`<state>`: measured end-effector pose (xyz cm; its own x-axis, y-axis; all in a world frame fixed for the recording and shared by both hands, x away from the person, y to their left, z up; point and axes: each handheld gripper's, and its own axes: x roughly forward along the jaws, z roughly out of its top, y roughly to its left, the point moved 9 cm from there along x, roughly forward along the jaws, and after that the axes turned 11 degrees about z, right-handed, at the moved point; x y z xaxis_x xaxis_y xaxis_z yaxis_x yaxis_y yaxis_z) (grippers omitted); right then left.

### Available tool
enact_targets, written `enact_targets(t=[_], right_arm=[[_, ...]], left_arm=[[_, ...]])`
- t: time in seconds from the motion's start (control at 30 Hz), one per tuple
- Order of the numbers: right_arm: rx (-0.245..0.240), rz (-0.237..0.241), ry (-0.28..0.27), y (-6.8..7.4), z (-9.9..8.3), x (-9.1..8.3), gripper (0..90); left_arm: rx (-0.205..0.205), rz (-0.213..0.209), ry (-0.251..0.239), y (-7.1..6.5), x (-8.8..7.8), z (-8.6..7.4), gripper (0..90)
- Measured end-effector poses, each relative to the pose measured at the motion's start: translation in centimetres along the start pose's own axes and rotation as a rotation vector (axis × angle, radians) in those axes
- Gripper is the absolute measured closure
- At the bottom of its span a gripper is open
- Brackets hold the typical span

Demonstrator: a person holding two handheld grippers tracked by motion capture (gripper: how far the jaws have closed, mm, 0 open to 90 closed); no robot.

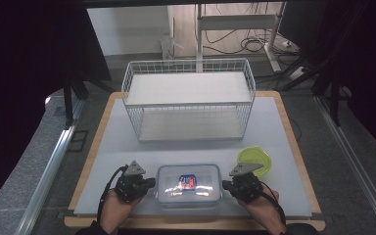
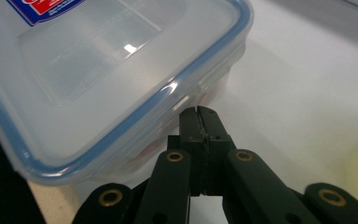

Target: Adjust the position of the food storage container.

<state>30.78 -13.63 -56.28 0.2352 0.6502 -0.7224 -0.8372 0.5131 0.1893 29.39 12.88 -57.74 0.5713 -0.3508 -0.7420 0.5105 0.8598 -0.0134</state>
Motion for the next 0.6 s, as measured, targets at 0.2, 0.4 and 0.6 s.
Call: enact_targets(t=[0.2,0.4,0.6], right_arm=[[0.012,-0.027,-0.007,-0.9,0.7,0.3,89.7],[0.034,-0.043,-0.017,-1.9,1.4,0.6,89.8],[0.051,-0.056,-0.025,-3.1,1.7,0.7,89.7]], left_arm=[[-0.024,0.014,0.002,0.5,0.7,0.8,87.8],[-0.036,0.030,0.006,0.6,1.2,1.4,89.3],[-0.037,0.035,0.001,0.8,1.9,2.1,89.2]])
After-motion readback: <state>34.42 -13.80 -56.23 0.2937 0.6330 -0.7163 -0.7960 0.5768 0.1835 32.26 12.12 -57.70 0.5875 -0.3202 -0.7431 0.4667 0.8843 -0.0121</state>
